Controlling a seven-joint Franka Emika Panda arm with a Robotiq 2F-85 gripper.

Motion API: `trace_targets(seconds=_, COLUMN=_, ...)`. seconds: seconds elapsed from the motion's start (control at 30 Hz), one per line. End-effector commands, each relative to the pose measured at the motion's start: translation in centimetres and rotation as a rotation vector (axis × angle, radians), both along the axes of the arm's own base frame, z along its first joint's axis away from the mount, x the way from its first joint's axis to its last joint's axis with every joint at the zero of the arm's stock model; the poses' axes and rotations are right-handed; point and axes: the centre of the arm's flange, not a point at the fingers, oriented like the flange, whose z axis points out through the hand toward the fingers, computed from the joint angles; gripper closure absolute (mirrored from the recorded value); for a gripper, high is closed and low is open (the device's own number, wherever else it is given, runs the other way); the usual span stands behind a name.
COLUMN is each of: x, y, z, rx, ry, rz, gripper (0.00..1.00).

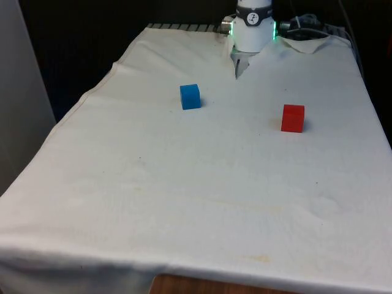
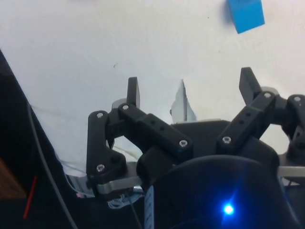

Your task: Stack the two cubes.

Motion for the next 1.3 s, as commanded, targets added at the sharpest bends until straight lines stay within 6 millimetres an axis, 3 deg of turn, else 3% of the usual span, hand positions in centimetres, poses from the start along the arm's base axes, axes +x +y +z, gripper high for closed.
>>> trace_targets(seconds=0.0, x=-0.4, y=-0.4, z=0.0, rx=-0.004, ry=-0.006, rz=0.001, gripper=0.0)
trace_targets(seconds=1.27, x=-5.9, y=-5.5, z=-4.1, rx=-0.01, ry=0.019, rz=0.026, gripper=0.0)
